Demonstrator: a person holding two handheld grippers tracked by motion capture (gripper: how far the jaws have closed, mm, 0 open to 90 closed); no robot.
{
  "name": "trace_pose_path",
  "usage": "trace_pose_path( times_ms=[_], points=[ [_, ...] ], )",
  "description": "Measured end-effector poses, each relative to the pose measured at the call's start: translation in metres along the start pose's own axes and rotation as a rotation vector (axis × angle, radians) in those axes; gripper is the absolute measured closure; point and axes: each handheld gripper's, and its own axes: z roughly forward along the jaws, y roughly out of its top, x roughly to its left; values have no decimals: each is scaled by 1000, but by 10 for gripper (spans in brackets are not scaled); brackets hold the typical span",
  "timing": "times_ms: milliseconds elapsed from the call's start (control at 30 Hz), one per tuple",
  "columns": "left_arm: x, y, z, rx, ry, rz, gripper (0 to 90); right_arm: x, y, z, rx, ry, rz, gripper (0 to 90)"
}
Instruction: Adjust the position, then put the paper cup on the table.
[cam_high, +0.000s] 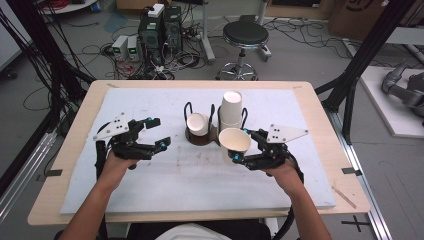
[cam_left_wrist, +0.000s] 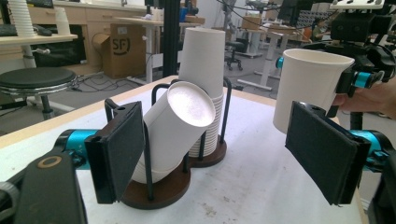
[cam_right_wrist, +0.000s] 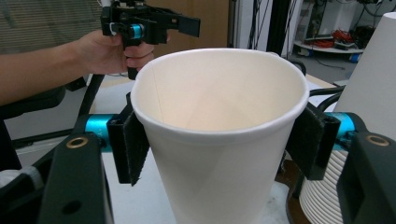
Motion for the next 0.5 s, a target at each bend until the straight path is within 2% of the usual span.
trace_pose_path(
  times_ms=[300, 500],
  points=[
    [-2, 2, -2, -3, 17, 12, 198, 2, 0, -4, 7, -11, -14, 315],
    [3, 0, -8, -7, 29, -2, 199, -1, 1, -9, 3, -36, -5, 315]
  ],
)
